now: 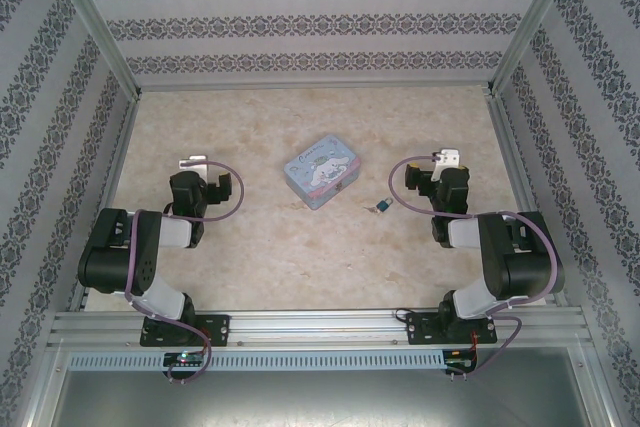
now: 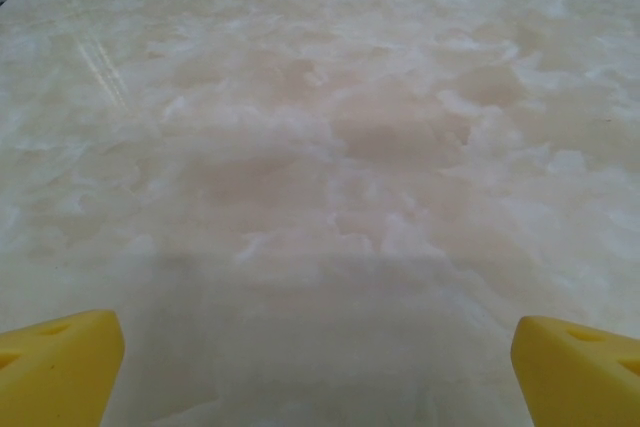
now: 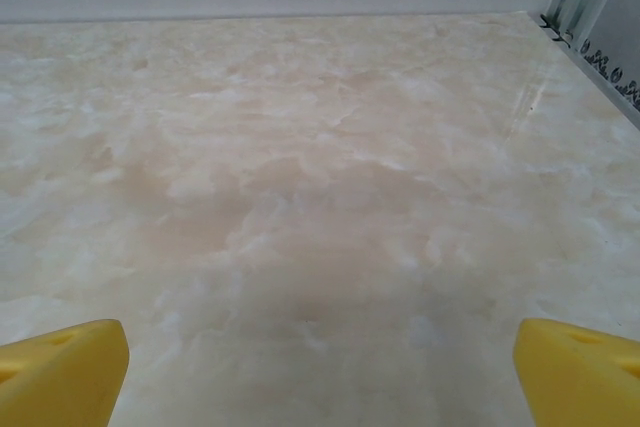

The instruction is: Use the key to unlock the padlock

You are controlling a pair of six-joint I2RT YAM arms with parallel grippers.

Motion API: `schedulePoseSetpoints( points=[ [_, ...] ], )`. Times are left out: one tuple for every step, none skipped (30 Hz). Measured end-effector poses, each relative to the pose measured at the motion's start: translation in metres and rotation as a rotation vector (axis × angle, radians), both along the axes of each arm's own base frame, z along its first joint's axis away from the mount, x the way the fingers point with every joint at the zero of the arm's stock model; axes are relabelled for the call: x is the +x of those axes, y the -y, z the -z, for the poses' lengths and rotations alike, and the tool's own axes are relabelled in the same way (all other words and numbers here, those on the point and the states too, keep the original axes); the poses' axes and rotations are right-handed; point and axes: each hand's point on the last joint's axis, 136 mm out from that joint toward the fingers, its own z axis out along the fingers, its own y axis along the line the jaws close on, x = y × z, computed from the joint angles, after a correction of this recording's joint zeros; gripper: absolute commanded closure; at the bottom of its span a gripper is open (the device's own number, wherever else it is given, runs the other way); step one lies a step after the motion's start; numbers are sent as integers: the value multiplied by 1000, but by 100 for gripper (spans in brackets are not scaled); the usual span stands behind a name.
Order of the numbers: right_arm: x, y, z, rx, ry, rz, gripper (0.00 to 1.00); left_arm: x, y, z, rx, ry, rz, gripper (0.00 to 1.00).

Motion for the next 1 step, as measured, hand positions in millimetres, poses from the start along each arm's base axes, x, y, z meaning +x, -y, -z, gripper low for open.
schedulePoseSetpoints(
  points=[
    [0, 0, 0, 0, 0, -1, 2, 0, 0, 0, -1, 0, 0, 0]
  ],
)
